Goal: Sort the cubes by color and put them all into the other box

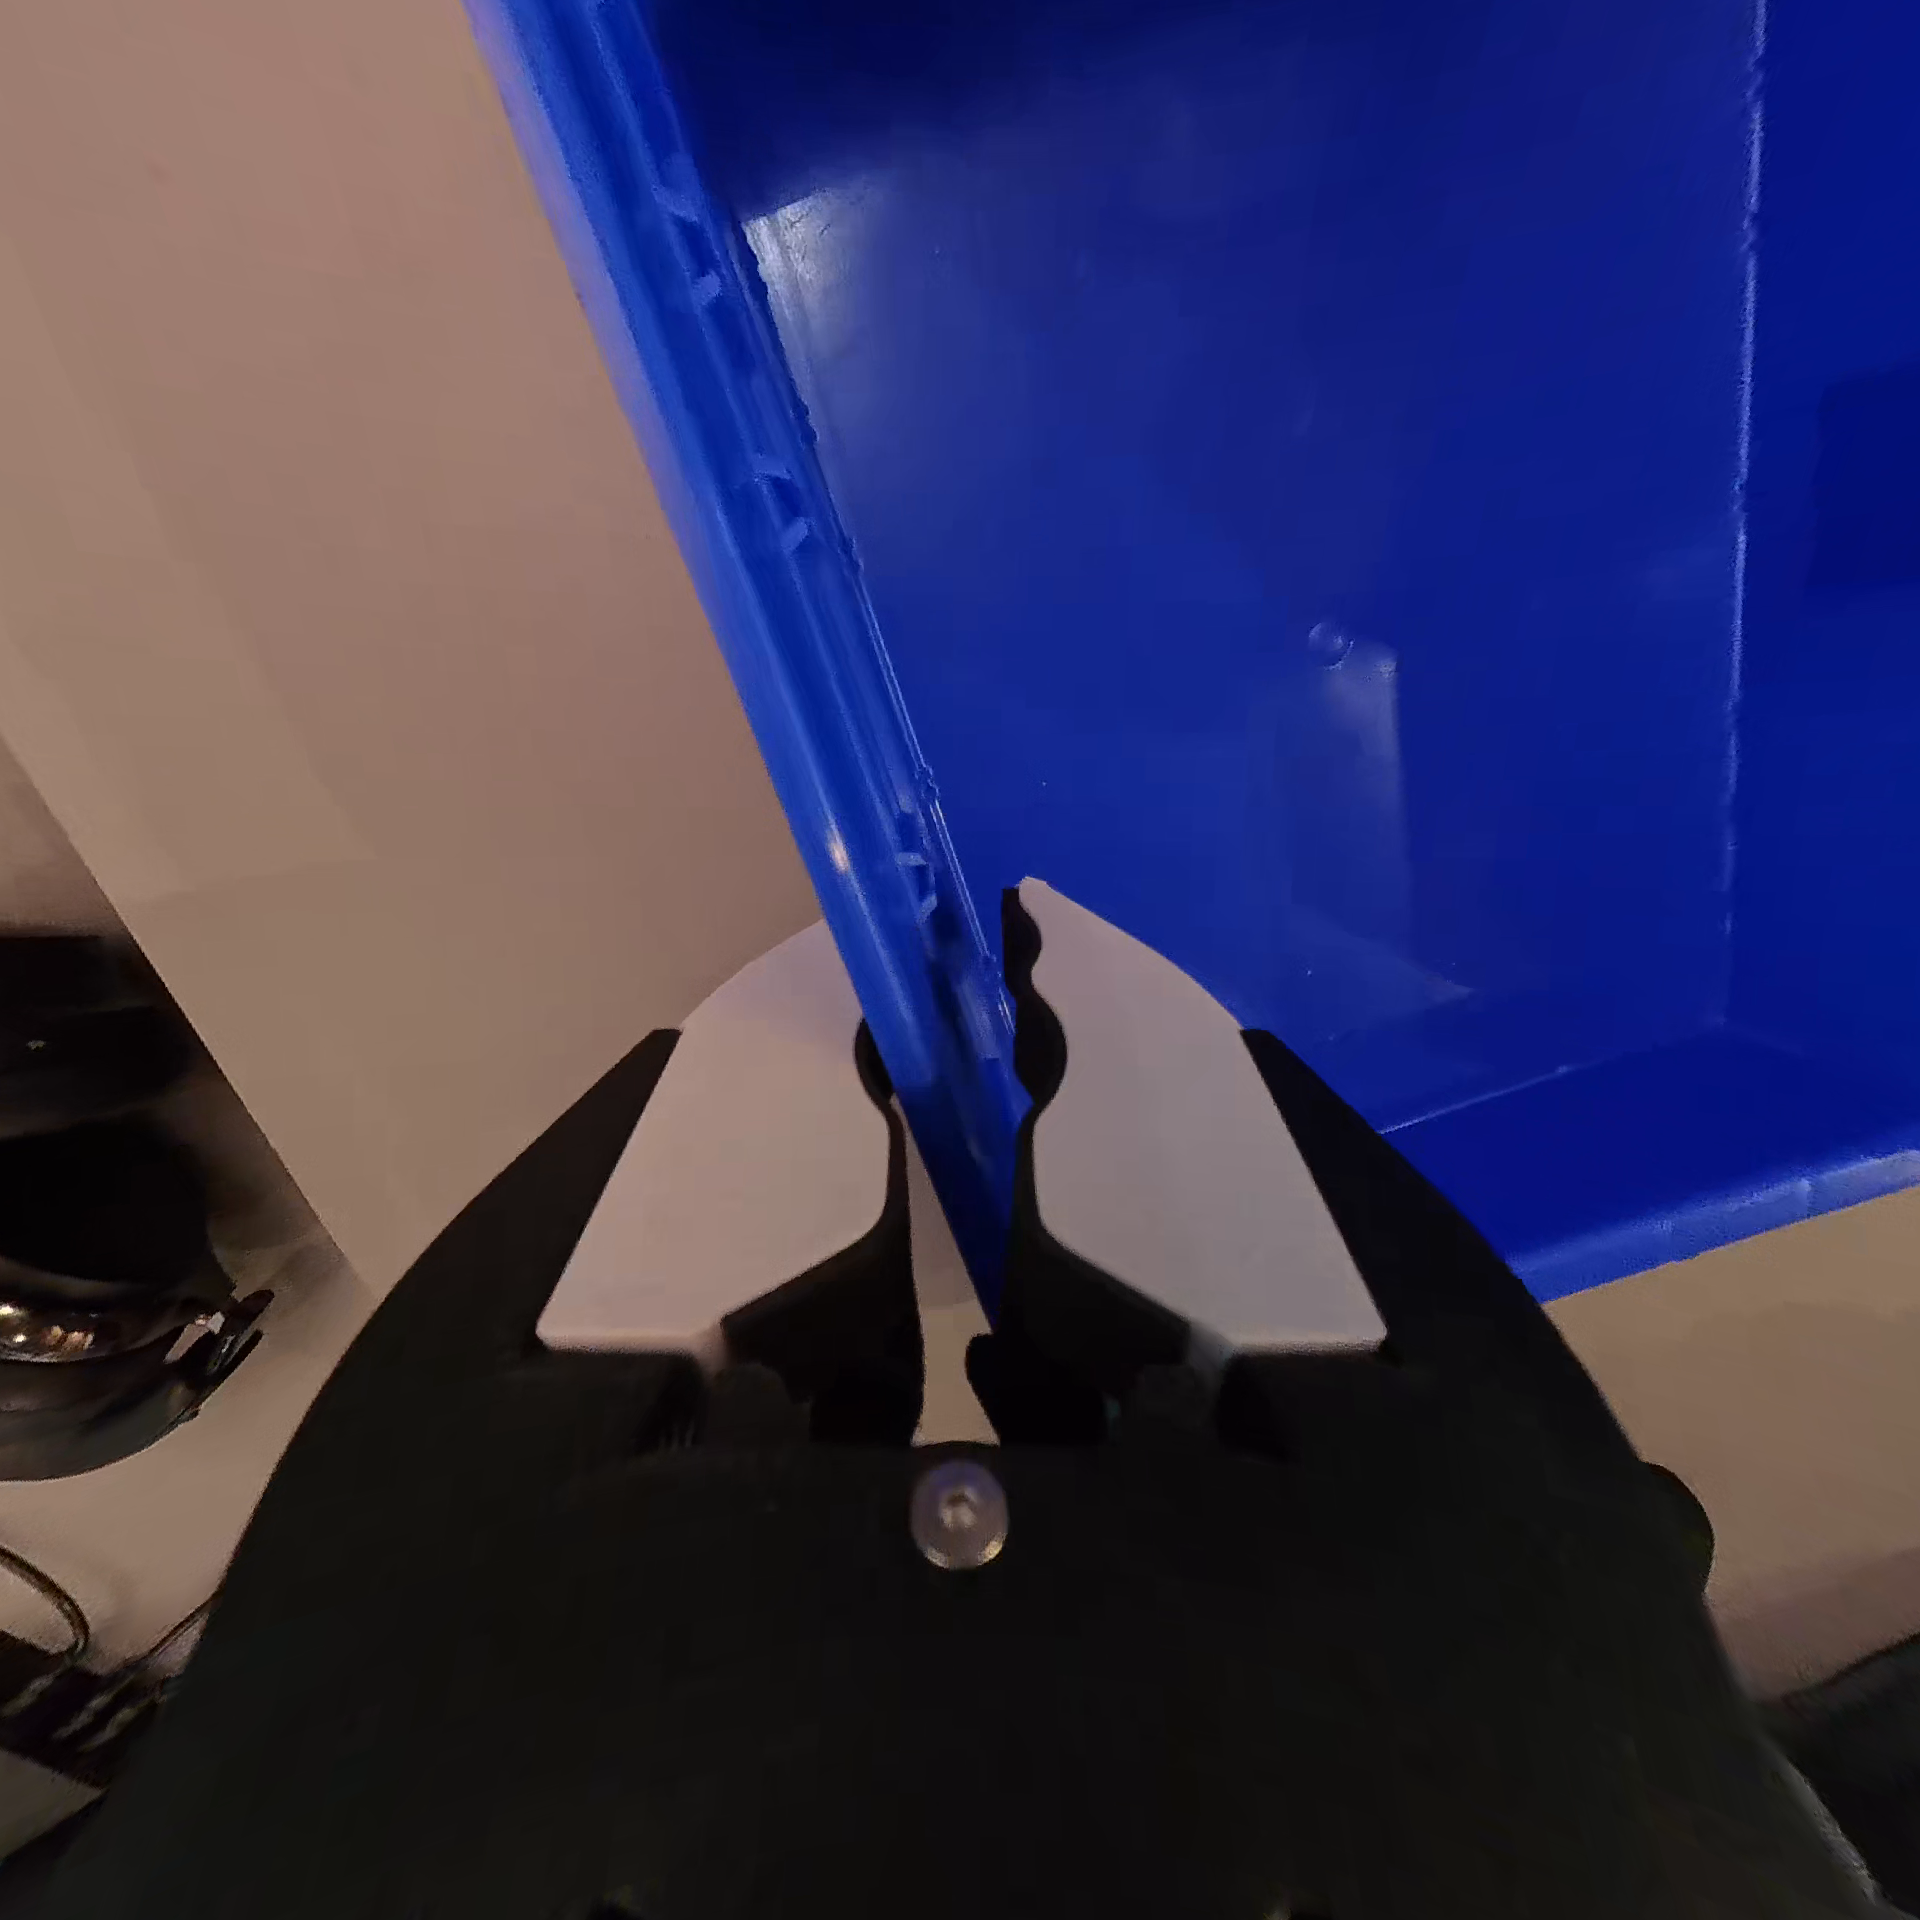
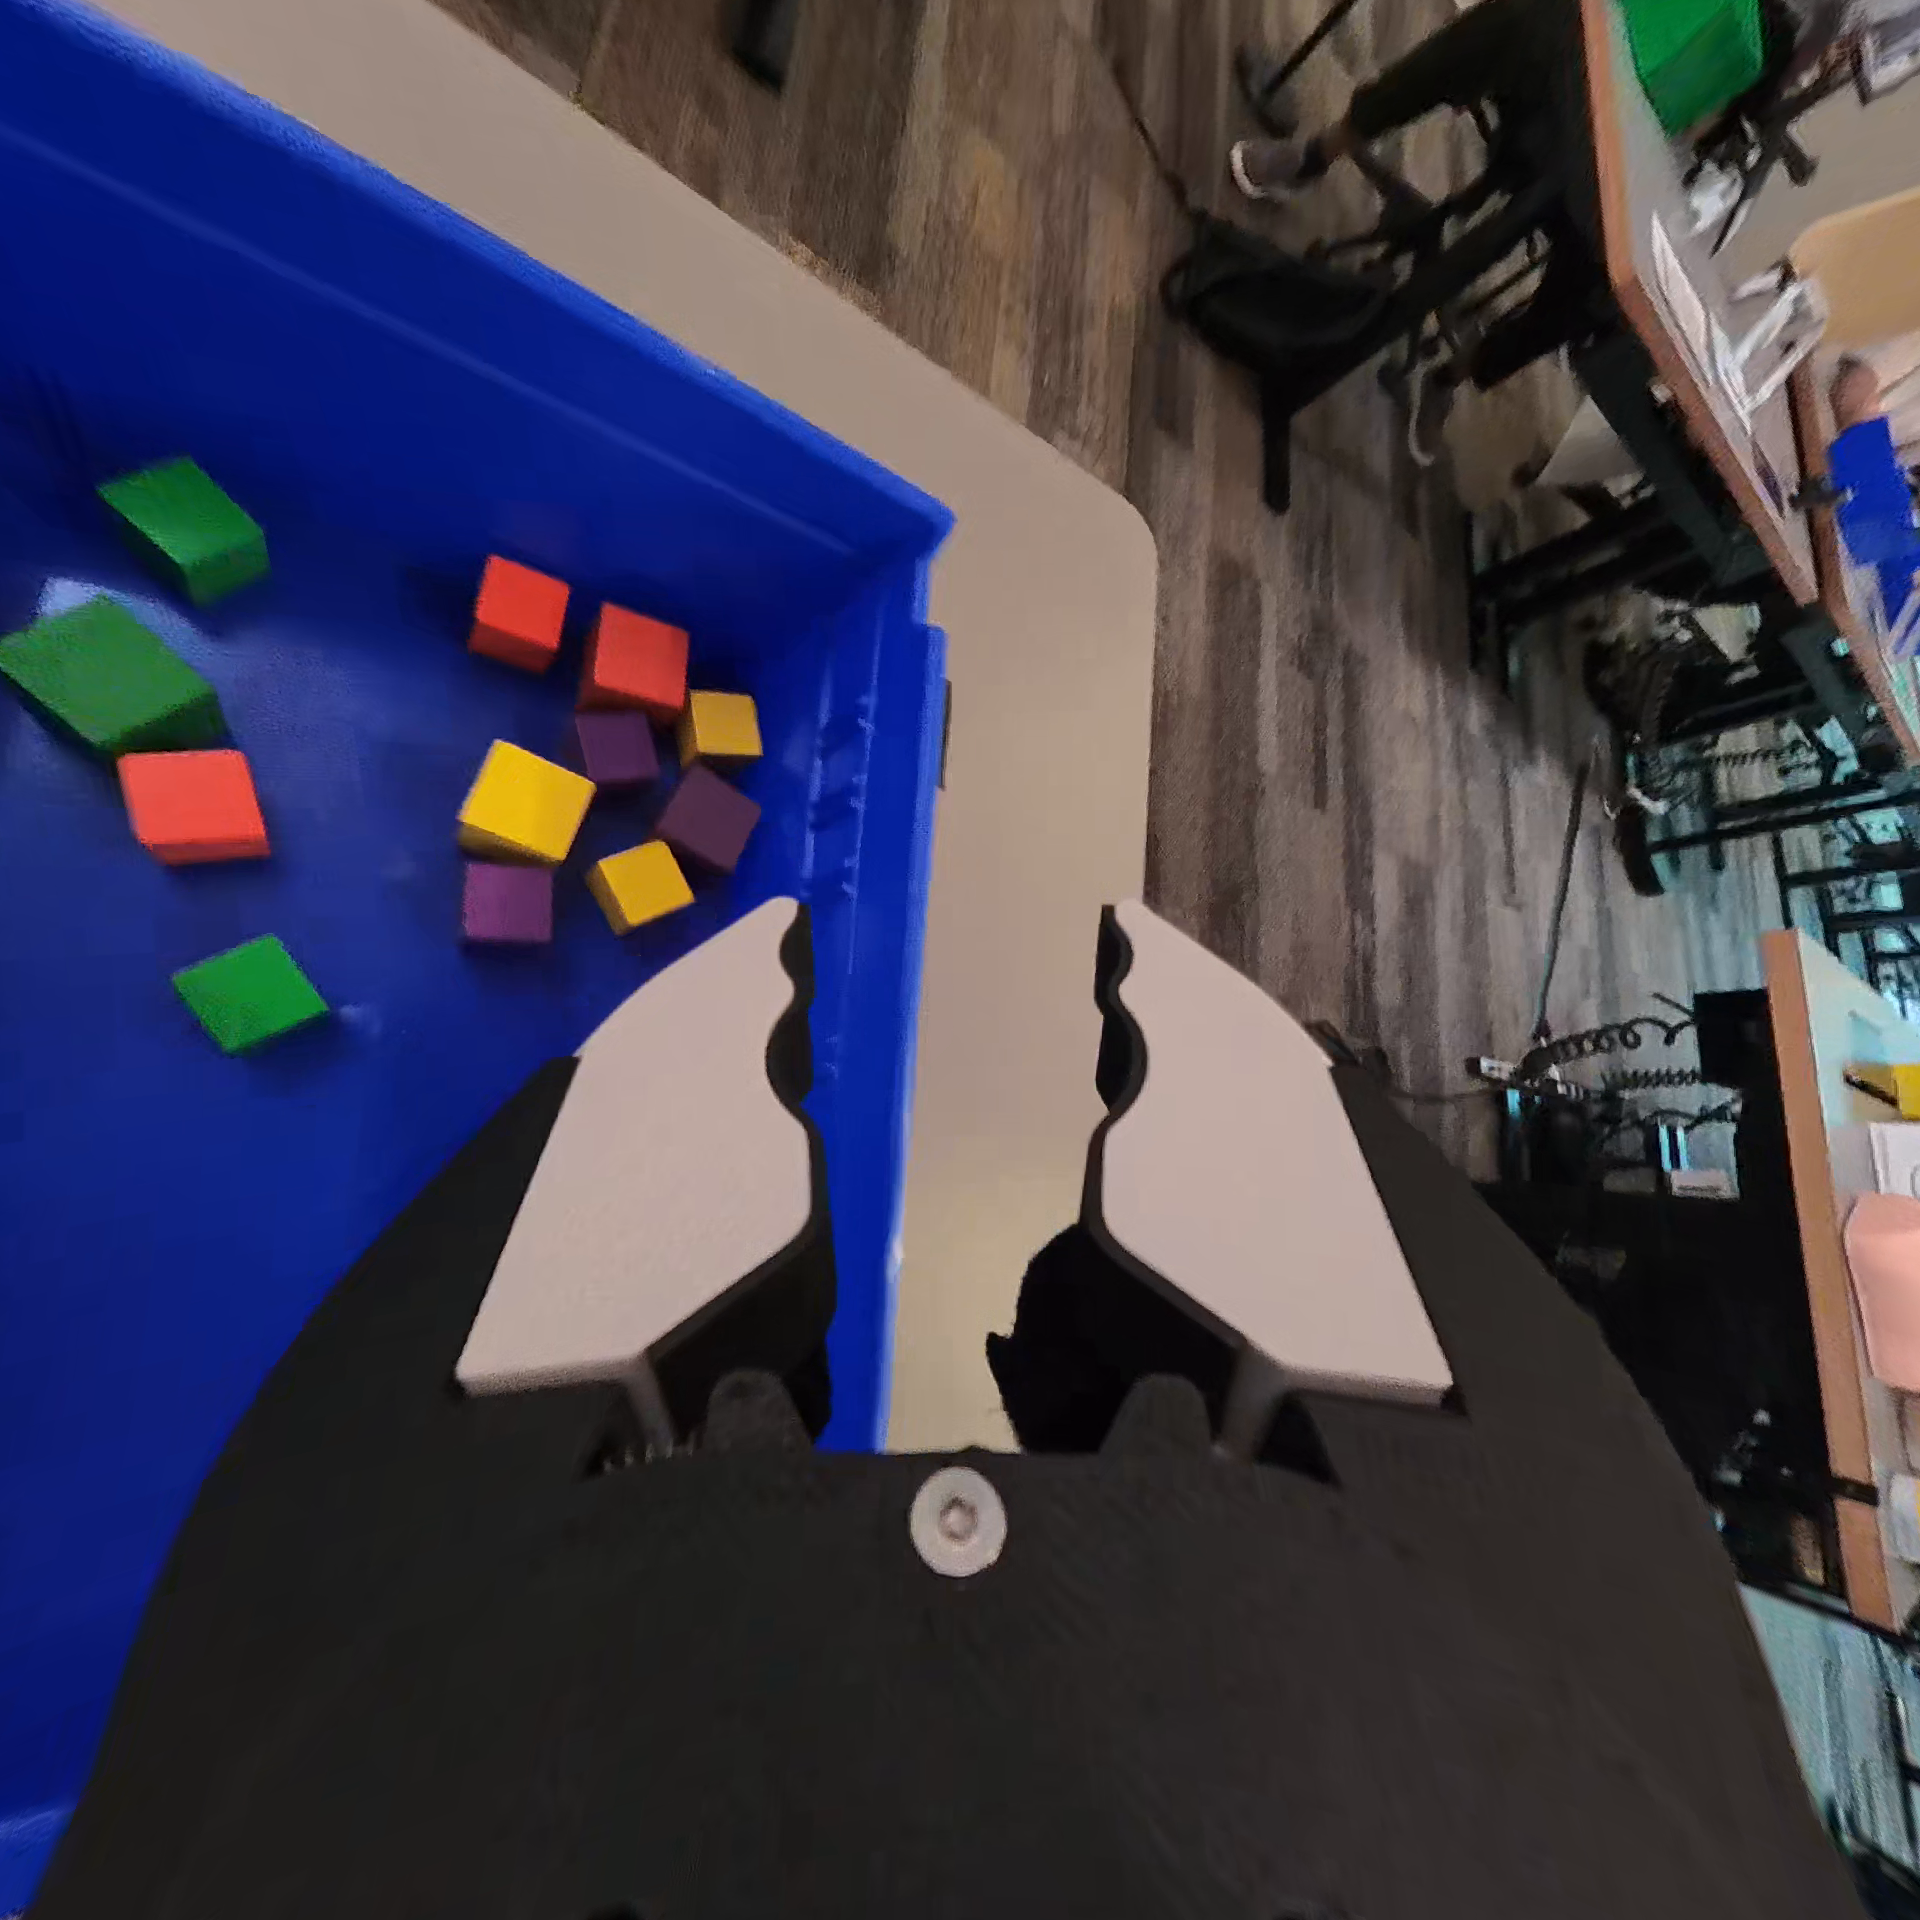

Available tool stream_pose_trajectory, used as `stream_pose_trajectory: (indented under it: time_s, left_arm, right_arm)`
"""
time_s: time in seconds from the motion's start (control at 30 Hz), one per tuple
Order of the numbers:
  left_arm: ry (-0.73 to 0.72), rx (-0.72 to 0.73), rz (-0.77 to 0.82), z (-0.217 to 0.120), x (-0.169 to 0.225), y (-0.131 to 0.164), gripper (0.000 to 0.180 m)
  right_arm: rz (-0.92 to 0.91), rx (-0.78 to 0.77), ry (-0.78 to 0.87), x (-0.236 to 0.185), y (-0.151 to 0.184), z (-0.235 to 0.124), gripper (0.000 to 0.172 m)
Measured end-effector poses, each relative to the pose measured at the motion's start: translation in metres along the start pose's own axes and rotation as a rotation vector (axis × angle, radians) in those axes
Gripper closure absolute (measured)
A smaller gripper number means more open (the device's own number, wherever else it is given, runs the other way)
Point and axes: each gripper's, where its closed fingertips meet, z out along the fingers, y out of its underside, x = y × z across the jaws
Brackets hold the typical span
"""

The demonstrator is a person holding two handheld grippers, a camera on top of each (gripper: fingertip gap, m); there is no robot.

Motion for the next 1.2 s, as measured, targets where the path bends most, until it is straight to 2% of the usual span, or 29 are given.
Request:
stream_pose_trajectory:
  time_s: [0.13, 0.4, 0.6, 0.67, 0.73, 0.8, 1.0, 1.2]
  left_arm:
    - [-0.018, -0.007, -0.005, 0.001, -0.002, 0.000, 0.169]
    - [-0.006, -0.013, -0.008, 0.003, -0.002, 0.001, 0.173]
    - [0.001, -0.027, 0.002, 0.003, 0.000, 0.005, 0.173]
    - [-0.002, -0.032, 0.015, 0.003, -0.001, 0.005, 0.173]
    - [0.000, -0.037, 0.023, 0.003, 0.000, 0.005, 0.172]
    - [0.007, -0.040, 0.028, 0.004, 0.000, 0.006, 0.172]
    - [0.048, -0.074, 0.007, 0.011, 0.002, 0.005, 0.170]
    - [0.089, -0.140, -0.004, 0.018, 0.001, 0.005, 0.173]
  right_arm:
    - [0.055, -0.056, -0.064, 0.001, 0.020, 0.006, 0.125]
    - [0.049, -0.207, -0.161, -0.009, 0.062, 0.025, 0.127]
    - [0.035, -0.196, -0.241, -0.023, 0.062, 0.026, 0.152]
    - [0.010, -0.226, -0.261, -0.028, 0.066, 0.027, 0.142]
    - [-0.012, -0.265, -0.279, -0.033, 0.074, 0.029, 0.140]
    - [-0.023, -0.283, -0.260, -0.031, 0.077, 0.032, 0.145]
    - [-0.016, -0.301, -0.254, -0.032, 0.077, 0.032, 0.147]
    - [0.007, -0.256, -0.348, -0.034, 0.073, 0.032, 0.154]
